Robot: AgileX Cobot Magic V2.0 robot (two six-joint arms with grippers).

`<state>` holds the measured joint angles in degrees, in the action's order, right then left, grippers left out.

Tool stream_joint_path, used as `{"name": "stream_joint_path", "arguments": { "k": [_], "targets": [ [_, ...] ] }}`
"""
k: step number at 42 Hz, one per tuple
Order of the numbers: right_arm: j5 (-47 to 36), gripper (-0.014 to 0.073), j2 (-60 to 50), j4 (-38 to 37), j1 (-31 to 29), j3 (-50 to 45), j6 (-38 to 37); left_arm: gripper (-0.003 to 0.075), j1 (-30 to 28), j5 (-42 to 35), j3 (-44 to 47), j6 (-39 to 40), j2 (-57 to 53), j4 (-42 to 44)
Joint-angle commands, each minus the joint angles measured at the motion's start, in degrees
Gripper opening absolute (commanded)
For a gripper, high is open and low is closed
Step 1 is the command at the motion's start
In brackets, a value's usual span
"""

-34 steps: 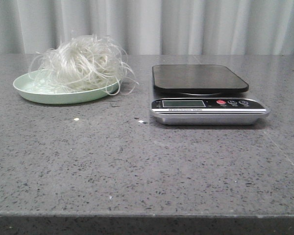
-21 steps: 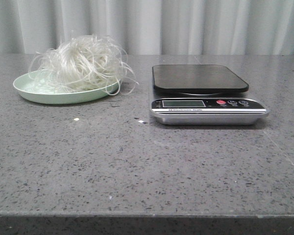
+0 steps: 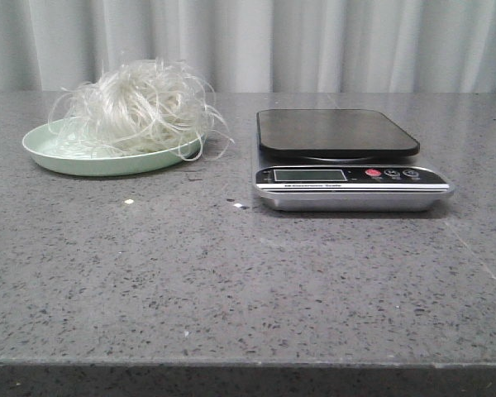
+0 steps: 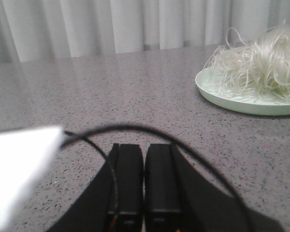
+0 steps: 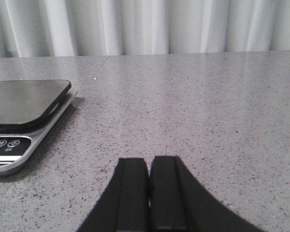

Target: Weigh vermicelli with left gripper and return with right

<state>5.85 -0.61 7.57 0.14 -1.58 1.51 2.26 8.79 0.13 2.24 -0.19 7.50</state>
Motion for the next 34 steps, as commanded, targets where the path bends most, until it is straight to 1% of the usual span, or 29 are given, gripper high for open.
{"name": "stream_joint_path", "arguments": {
  "k": [1, 14, 20, 25, 31, 34],
  "targets": [
    [-4.7, 0.0151, -0.9, -0.7, -0.1, 0.4, 0.1, 0.0137, -0.1, -4.4, 0.5, 0.0, -1.2, 0.8],
    [-4.7, 0.0151, -0.9, -0.7, -0.1, 0.4, 0.1, 0.0137, -0.1, -4.5, 0.5, 0.0, -1.2, 0.6],
    [-4.7, 0.0151, -0.9, -0.7, -0.1, 0.4, 0.1, 0.0137, -0.1, -6.8, 0.5, 0.0, -1.2, -0.3],
    [-4.7, 0.0151, -0.9, -0.7, -0.1, 0.4, 0.1, 0.0137, -0.1, -12.3, 0.5, 0.0, -1.2, -0.3],
    [-4.7, 0.0151, -0.9, -0.7, -0.1, 0.4, 0.1, 0.0137, -0.1, -24.1, 0.5, 0.0, -1.2, -0.9],
    [-4.7, 0.0151, -0.9, -0.7, -0.1, 0.4, 0.1, 0.0137, -0.1, -30.4, -0.2, 0.0, -1.1, -3.8]
  ]
}}
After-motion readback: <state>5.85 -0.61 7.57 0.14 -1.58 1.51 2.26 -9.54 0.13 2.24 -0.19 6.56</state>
